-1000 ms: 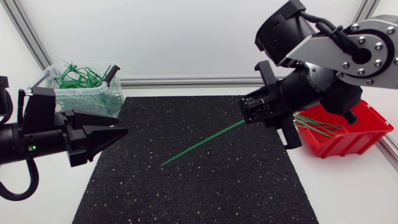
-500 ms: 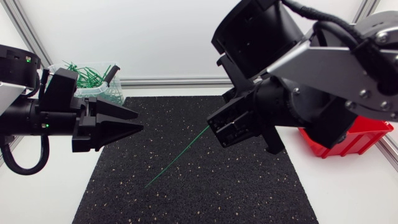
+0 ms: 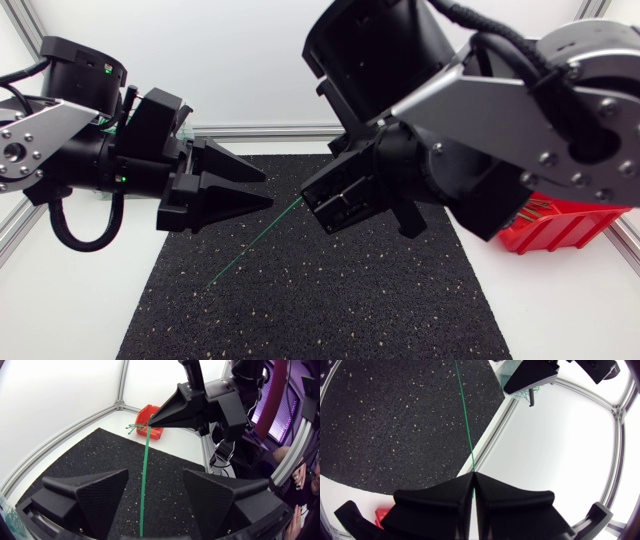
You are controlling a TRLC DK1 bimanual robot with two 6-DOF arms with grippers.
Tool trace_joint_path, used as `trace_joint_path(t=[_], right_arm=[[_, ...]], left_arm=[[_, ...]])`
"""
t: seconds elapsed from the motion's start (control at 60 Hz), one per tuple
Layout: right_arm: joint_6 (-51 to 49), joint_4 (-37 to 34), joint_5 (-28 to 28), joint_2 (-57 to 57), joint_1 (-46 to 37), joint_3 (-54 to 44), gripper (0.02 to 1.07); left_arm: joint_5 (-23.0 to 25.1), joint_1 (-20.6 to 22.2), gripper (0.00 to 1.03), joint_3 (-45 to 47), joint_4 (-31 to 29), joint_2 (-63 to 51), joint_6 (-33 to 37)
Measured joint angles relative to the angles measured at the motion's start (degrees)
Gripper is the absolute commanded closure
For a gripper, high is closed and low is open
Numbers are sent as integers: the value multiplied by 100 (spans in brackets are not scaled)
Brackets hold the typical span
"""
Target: Take a green cable tie from the red box, thread the tail through the head to close it, then place it in the transparent bin on the left.
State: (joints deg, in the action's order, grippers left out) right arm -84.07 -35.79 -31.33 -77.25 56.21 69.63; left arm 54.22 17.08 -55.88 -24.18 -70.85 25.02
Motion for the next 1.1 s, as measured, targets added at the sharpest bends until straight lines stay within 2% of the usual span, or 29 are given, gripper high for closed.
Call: trace_joint_path(t=[0.233,0.35,0.45,0.583,0.817,0.917,1.1], right_arm=[[-46,-7,61,-92,-2,249,99],[-59,-229,151,-208,-4,387,99],[87,-960,286,-457,-13,750,99],[662,-2234,457,-1045,-63,1720,99],[1314,-3521,828,-1639,-212,2870,101],[1554,-4253,1237,-1895,-326,3445,101],[1617,-4546,1513,-2107,-645,4022,101]], left_arm=[[0,61,24,-66,0,-201,118],[31,57,24,-66,0,-203,227],[44,55,24,-66,0,-203,332],[61,-13,24,-55,15,-170,417],[-107,-4,24,297,358,96,573],[-251,48,24,448,518,188,590],[-568,350,24,584,713,236,619]])
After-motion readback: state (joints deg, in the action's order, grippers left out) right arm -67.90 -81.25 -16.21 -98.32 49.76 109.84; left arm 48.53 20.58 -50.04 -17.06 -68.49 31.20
